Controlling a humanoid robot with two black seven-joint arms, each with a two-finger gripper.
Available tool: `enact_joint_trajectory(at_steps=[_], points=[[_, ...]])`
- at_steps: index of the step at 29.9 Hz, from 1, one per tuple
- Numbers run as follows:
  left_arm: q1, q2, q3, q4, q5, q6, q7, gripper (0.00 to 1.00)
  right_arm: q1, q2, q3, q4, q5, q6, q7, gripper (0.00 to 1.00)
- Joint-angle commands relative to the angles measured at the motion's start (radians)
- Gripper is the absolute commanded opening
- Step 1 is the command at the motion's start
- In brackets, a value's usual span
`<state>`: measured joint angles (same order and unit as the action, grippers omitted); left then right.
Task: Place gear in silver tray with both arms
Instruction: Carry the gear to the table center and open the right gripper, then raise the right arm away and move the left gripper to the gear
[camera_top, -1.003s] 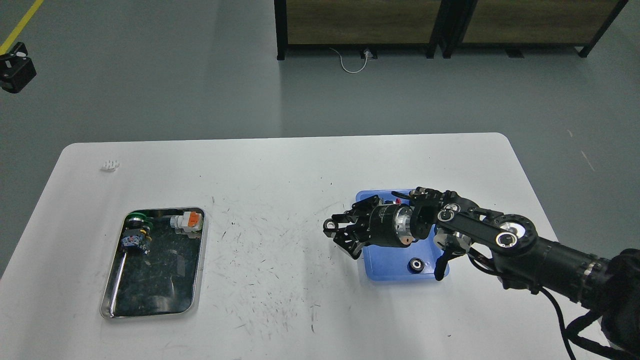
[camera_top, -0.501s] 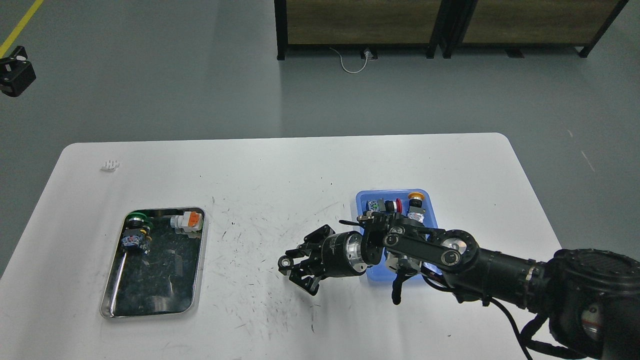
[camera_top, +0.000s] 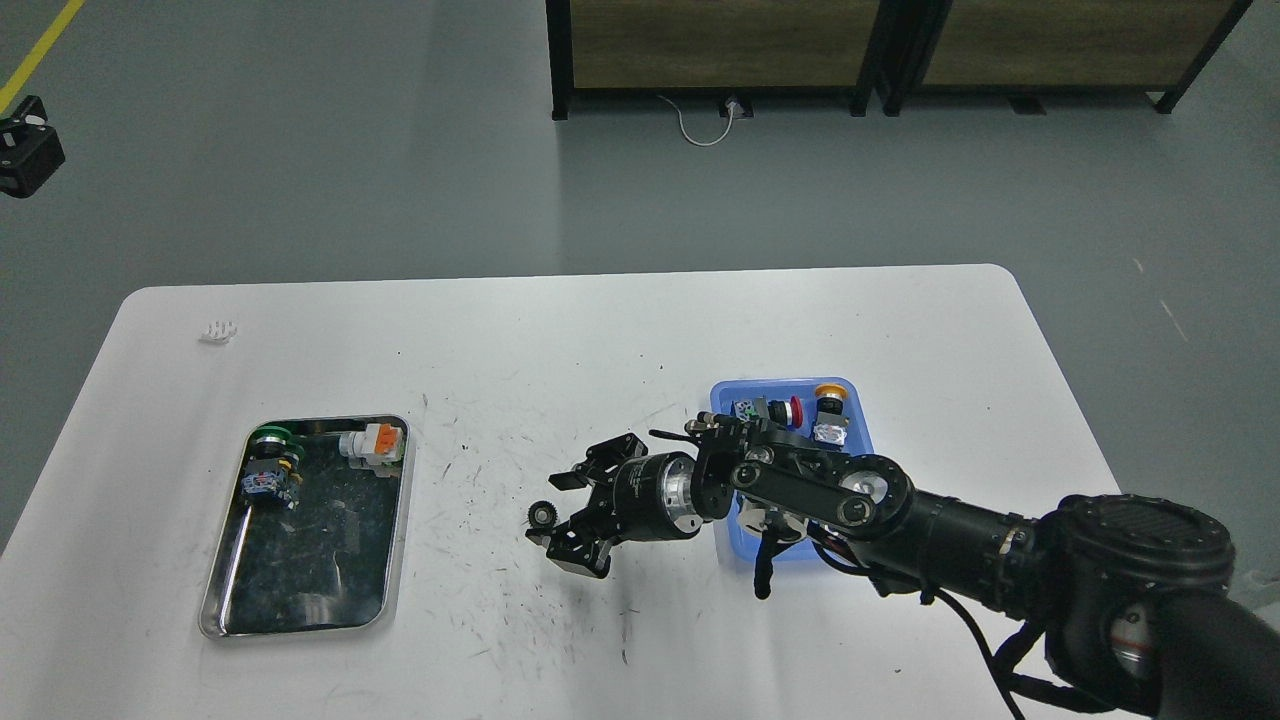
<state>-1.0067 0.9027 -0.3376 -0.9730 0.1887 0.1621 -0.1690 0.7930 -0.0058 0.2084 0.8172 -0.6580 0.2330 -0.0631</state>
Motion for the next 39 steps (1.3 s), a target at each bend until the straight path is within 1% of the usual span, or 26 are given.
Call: enact_joint_trajectory(at_steps=[1, 5, 7, 10, 13, 17, 21, 24, 28, 32, 36, 39], points=[[0.0, 0.001, 0.0, -0.003, -0.002, -0.009, -0.003, 0.99, 0.002, 0.0, 0.058, -0.013, -0.002, -0.01, -0.004, 0.96], [-0.009, 0.001, -0.001, -0.016, -0.002, -0.033, -0.001, 0.99, 0.008, -0.017, 0.161, -0.055, 0.0, -0.043, -0.009, 0.98], [-0.016, -0.001, -0.003, -0.023, 0.002, -0.074, -0.003, 0.98, 0.031, -0.045, 0.218, -0.073, 0.0, -0.053, -0.012, 0.99], [-0.03, -0.013, -0.003, -0.046, 0.049, -0.136, -0.003, 0.98, 0.074, -0.115, 0.287, -0.095, 0.011, -0.072, -0.03, 0.99], [-0.03, -0.048, -0.003, -0.067, 0.129, -0.162, -0.003, 0.98, 0.1, -0.209, 0.342, -0.102, 0.021, -0.073, -0.035, 0.99], [-0.017, -0.116, 0.005, -0.141, 0.212, -0.165, -0.003, 0.98, 0.118, -0.359, 0.381, -0.099, 0.053, -0.069, -0.034, 0.99], [0.02, -0.183, 0.012, -0.259, 0.277, -0.193, -0.004, 0.98, 0.123, -0.518, 0.399, -0.09, 0.11, -0.055, -0.034, 0.99], [0.042, -0.254, 0.054, -0.325, 0.345, -0.193, -0.004, 0.98, 0.12, -0.615, 0.405, -0.089, 0.127, -0.038, -0.032, 0.99], [0.069, -0.335, 0.156, -0.334, 0.38, -0.193, -0.004, 0.98, 0.103, -0.715, 0.42, -0.078, 0.135, -0.037, -0.032, 0.99], [0.135, -0.418, 0.172, -0.332, 0.39, -0.193, -0.004, 0.98, 0.06, -0.755, 0.45, -0.075, 0.135, -0.035, -0.032, 0.99], [0.233, -0.481, 0.163, -0.319, 0.452, -0.188, -0.004, 0.98, 0.048, -0.761, 0.454, -0.072, 0.135, -0.037, -0.032, 0.99], [0.308, -0.501, 0.146, -0.294, 0.492, -0.184, -0.007, 0.98, 0.048, -0.761, 0.454, -0.073, 0.133, -0.037, -0.032, 0.99]])
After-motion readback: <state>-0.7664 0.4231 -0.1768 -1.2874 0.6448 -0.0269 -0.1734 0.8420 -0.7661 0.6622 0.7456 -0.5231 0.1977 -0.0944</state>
